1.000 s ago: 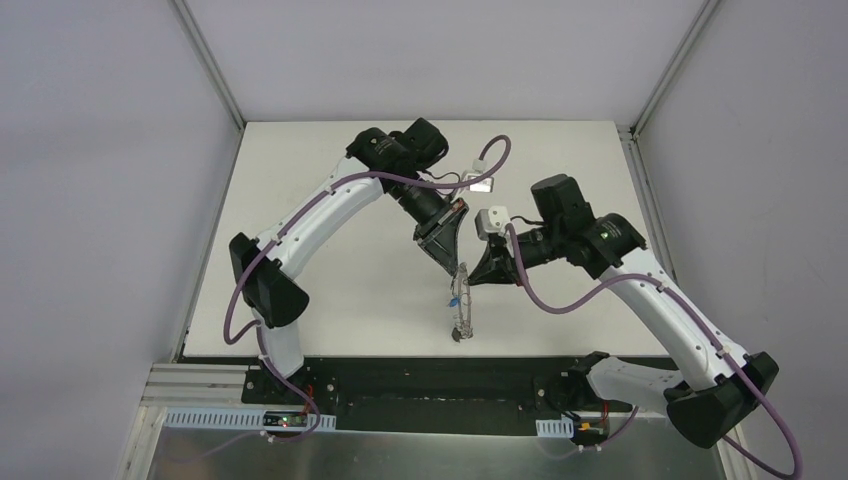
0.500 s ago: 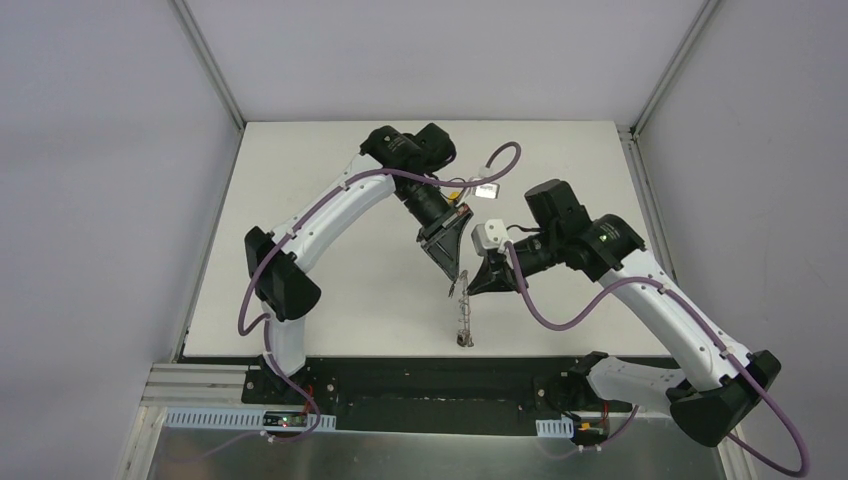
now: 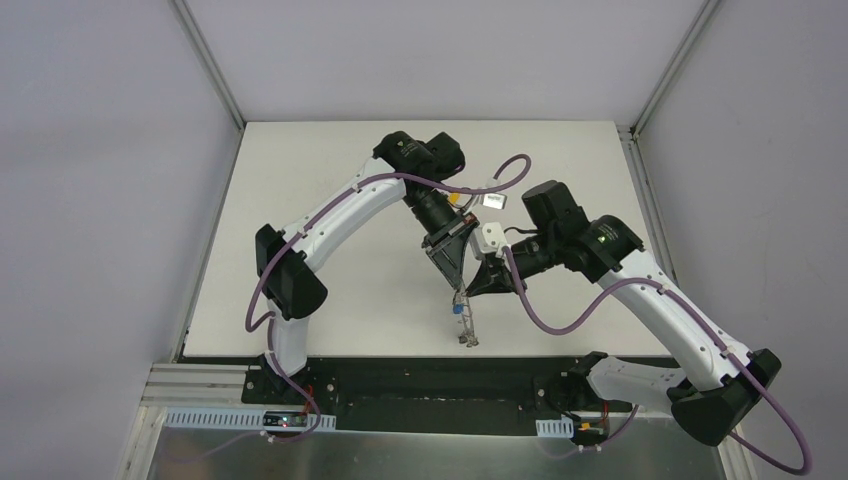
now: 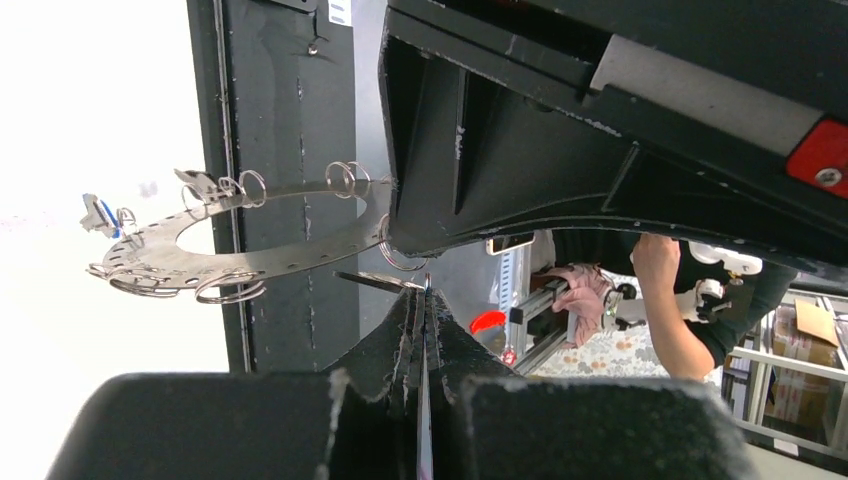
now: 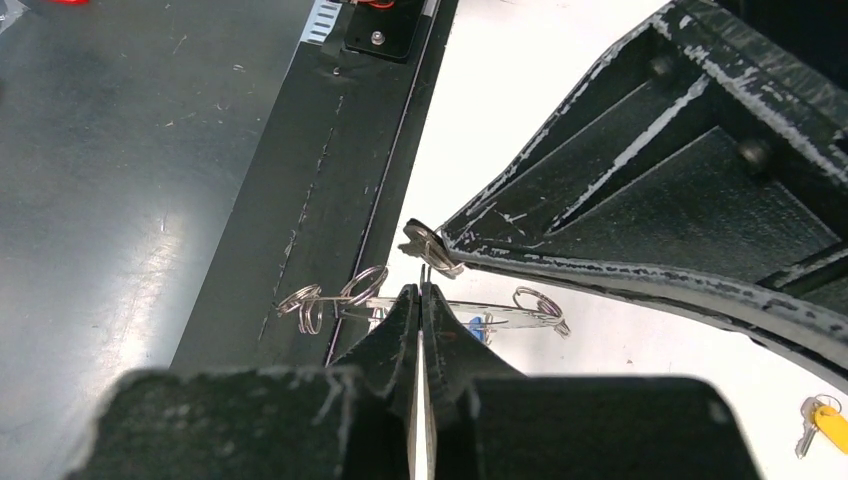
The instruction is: Put the keys on the keyring
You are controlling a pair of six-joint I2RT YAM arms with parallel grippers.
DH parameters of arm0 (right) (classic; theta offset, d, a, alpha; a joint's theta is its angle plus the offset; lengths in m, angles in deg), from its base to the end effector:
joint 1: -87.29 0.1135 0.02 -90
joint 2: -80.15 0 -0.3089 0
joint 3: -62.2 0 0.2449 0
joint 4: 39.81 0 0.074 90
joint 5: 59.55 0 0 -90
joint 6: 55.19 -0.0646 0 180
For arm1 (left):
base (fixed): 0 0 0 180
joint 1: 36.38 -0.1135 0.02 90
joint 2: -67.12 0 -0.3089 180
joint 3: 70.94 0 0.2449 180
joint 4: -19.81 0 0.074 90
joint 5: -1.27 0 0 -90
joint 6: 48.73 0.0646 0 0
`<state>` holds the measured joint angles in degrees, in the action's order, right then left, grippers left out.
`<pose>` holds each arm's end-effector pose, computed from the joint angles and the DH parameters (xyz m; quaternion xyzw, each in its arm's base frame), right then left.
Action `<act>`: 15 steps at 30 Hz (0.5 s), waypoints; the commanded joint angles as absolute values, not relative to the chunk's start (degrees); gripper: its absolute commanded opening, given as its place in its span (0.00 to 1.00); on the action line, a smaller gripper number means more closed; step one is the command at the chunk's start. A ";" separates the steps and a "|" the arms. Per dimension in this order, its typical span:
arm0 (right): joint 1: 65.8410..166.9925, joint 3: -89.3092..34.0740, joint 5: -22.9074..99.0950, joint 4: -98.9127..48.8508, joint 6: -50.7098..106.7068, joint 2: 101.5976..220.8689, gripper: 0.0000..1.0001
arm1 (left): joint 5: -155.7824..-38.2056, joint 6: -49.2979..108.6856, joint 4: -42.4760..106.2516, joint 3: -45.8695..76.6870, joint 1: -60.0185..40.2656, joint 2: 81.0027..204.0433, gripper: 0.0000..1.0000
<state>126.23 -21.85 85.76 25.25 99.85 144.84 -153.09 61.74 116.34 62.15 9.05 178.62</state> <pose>0.1193 0.1647 0.3947 -0.7542 0.3673 0.3434 0.4224 0.2304 -0.3169 0.3926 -0.5149 -0.6661 0.5395 0.0058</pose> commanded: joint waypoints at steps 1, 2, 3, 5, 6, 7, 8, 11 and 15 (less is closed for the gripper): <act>126.66 -24.63 86.92 25.19 101.37 144.57 0.00 | -154.83 63.20 118.77 64.35 9.90 179.23 0.00; 126.72 -24.74 86.85 25.18 101.27 144.58 0.00 | -154.73 63.20 118.88 64.34 10.01 179.27 0.00; 126.69 -24.71 86.81 25.17 101.26 144.58 0.00 | -154.55 63.17 118.96 64.35 10.11 179.40 0.00; 126.76 -24.77 86.94 25.10 101.13 144.66 0.00 | -154.41 63.20 119.03 64.51 10.20 179.65 0.00; 126.80 -24.79 87.03 25.16 101.14 144.69 0.00 | -154.39 63.16 118.98 64.65 10.21 179.76 0.00; 126.82 -24.83 87.05 25.17 101.17 144.74 0.00 | -154.30 63.24 119.12 64.88 10.18 179.90 0.00; 126.84 -24.81 87.10 25.17 101.10 144.75 0.00 | -154.18 63.34 119.20 65.14 10.13 180.03 0.00; 126.95 -24.70 87.27 25.17 101.00 144.66 0.00 | -153.78 63.35 119.57 66.24 10.20 180.47 0.00; 127.02 -24.38 86.96 25.35 101.06 144.37 0.00 | -153.70 63.88 120.63 67.68 10.17 181.01 0.00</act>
